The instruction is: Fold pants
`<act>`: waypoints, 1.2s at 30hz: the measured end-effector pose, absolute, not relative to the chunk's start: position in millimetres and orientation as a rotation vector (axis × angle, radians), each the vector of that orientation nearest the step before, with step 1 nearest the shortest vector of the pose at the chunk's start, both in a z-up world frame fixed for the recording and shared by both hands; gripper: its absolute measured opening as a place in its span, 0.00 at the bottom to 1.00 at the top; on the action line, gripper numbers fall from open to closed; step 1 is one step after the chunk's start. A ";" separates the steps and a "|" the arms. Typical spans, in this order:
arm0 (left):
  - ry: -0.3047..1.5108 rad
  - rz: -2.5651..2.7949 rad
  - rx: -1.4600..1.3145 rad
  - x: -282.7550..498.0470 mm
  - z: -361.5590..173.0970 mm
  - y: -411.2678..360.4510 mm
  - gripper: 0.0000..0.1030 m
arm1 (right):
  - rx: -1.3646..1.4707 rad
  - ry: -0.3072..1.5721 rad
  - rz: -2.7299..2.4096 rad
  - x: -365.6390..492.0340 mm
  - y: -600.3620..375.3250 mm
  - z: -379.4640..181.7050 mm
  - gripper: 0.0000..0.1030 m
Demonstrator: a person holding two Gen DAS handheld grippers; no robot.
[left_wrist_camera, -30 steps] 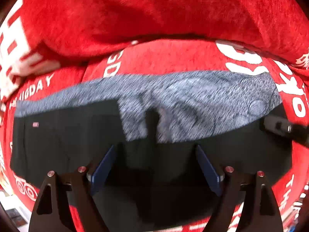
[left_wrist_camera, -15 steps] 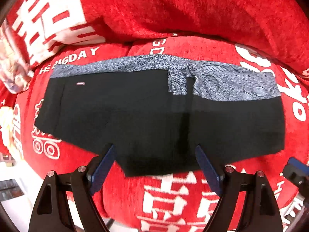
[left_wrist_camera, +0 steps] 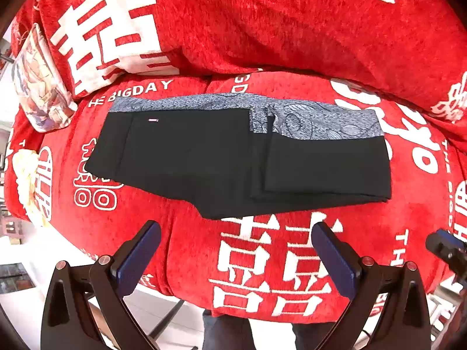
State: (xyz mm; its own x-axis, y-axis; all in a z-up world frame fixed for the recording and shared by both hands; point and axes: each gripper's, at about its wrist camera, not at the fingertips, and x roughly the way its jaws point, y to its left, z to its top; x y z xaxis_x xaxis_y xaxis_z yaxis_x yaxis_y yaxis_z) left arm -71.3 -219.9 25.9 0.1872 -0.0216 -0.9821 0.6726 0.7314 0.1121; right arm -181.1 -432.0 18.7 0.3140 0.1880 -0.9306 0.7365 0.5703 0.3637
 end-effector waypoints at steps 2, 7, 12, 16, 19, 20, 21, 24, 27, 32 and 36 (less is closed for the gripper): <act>1.296 -0.560 0.635 -68.2 26.8 -217.8 1.00 | 0.935 1.227 -0.462 -178.4 -428.5 24.7 0.69; 1.279 -0.634 0.649 -44.9 30.8 -200.1 1.00 | 0.927 1.218 -0.499 -158.3 -402.5 32.6 0.70; 1.282 -0.693 0.647 -11.7 30.5 -167.8 1.00 | 0.904 1.247 -0.539 -121.1 -349.0 34.8 0.72; 1.314 -0.724 0.624 18.2 23.2 -130.4 1.00 | 0.859 1.289 -0.546 -79.3 -293.9 34.0 0.77; 1.337 -0.725 0.613 39.3 15.6 -100.9 1.00 | 0.847 1.303 -0.542 -51.0 -261.4 37.9 0.77; 1.345 -0.721 0.609 43.8 13.4 -94.3 1.00 | 0.835 1.305 -0.529 -40.8 -251.0 41.6 0.77; 1.351 -0.713 0.605 48.9 10.7 -87.0 1.00 | 0.822 1.309 -0.520 -34.4 -245.4 44.0 0.77; 1.369 -0.689 0.573 61.0 2.6 -71.0 1.00 | 0.743 1.330 -0.492 -12.0 -229.2 55.1 0.77; 1.393 -0.662 0.531 69.7 -8.9 -58.1 1.00 | 0.726 1.334 -0.495 -0.9 -224.8 59.8 0.79; 1.414 -0.581 0.484 80.5 -20.5 -36.9 1.00 | 0.678 1.323 -0.507 11.8 -223.5 56.2 1.00; 1.440 -0.546 0.450 89.2 -33.7 -26.9 1.00 | 0.649 1.334 -0.494 23.5 -222.5 53.7 1.00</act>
